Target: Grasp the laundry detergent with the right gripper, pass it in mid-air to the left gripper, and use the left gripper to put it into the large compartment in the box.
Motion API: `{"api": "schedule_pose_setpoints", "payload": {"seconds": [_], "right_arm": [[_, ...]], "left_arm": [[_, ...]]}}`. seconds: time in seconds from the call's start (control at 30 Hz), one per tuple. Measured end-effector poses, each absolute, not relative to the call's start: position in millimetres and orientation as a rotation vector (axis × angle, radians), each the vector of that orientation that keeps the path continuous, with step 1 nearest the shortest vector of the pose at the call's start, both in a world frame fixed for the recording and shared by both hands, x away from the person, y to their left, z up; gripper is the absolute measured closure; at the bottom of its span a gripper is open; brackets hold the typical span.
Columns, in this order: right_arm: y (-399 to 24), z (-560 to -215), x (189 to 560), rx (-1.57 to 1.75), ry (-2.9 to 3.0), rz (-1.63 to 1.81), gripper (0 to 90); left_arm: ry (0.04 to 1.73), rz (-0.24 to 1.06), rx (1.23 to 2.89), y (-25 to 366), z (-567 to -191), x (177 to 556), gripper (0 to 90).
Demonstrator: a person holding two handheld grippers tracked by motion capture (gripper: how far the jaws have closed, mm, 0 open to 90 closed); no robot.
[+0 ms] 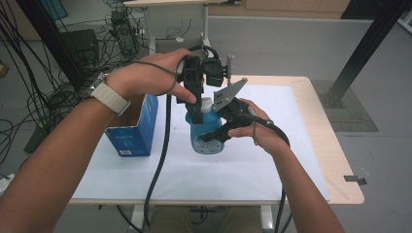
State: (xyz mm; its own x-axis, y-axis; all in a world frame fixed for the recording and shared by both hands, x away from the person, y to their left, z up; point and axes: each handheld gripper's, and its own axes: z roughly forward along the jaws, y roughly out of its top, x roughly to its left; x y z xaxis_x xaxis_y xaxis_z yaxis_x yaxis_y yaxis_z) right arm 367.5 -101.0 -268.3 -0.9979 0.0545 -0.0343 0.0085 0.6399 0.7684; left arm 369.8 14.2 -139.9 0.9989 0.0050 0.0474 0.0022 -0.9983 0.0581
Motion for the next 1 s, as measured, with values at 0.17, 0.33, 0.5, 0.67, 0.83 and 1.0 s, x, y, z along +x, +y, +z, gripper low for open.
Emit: {"api": "schedule_pose_setpoints", "payload": {"seconds": [0.17,0.33,0.5,0.67,0.83,1.0], "right_arm": [[-99.8,-268.4,367.9,0.045,2.796,1.312,43.8],[-98.8,-269.7,368.2,0.043,2.805,1.308,43.8],[-98.2,-271.2,368.9,0.041,2.811,1.308,43.7],[-98.9,-271.7,369.3,0.049,2.810,1.312,43.7],[-100.2,-271.3,369.3,0.058,2.813,1.318,43.7],[-100.8,-270.9,369.5,0.066,2.813,1.328,43.7]], "left_arm": [[0.008,0.071,3.078,13.0,-140.7,371.0,5.7],[0.004,0.072,3.080,13.0,-141.7,371.6,5.8],[0.003,0.070,3.074,12.1,-142.4,372.5,6.0],[0.012,0.071,3.068,13.3,-143.0,373.5,6.3],[0.023,0.071,3.063,15.7,-143.5,374.2,6.4],[0.022,0.074,3.062,16.4,-143.4,374.3,6.6]]}}
